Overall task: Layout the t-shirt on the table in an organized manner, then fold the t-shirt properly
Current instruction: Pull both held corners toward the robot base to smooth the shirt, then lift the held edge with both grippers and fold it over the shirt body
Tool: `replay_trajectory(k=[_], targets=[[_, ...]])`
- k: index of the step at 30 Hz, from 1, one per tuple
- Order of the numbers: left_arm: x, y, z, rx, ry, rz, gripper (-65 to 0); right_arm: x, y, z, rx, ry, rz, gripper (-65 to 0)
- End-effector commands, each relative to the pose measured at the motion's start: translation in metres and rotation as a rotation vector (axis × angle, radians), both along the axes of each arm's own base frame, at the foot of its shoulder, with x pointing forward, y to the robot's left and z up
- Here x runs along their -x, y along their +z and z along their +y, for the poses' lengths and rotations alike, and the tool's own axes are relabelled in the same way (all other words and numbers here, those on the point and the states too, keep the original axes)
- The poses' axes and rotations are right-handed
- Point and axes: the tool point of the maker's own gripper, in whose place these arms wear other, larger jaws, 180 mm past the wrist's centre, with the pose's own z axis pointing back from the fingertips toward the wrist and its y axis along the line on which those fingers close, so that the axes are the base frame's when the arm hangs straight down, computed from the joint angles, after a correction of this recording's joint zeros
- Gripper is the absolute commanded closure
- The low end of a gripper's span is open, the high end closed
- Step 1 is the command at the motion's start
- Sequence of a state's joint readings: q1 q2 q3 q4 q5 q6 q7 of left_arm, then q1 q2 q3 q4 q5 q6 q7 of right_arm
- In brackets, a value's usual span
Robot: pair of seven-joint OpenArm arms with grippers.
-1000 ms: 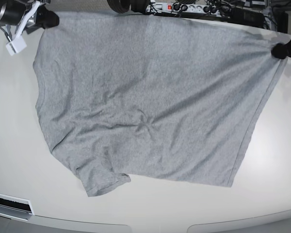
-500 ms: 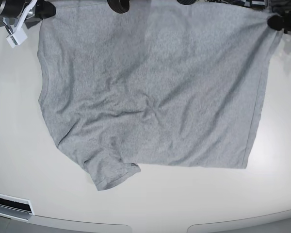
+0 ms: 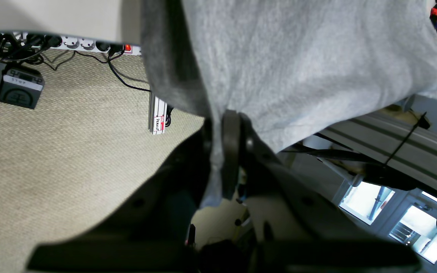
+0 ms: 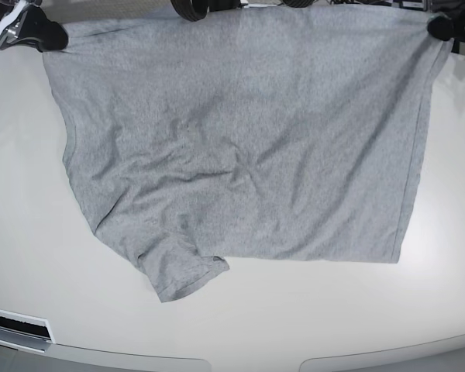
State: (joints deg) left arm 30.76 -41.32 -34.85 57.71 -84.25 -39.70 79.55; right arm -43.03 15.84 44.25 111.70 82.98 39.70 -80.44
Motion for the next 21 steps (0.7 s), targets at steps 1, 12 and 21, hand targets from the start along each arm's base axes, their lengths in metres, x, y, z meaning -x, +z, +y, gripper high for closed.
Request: replay_trajectory(k=[1, 12, 21], targets=[[-0.005, 0.008, 0.009, -0.020, -0.021, -0.010, 0.0, -0.003, 0.007, -0.001, 0.004, 0.012, -0.026, 0.0], [0.004, 0.007, 0.009, -0.019, -0.018, 0.012, 0.0, -0.002, 0.006, -0.001, 0.007, 0.011, -0.021, 0.0], [0.017, 0.007, 0.008, -0.020, -0.024, 0.042, 0.0, -0.001, 0.005, -0.001, 0.006, 0.010, -0.018, 0.0]])
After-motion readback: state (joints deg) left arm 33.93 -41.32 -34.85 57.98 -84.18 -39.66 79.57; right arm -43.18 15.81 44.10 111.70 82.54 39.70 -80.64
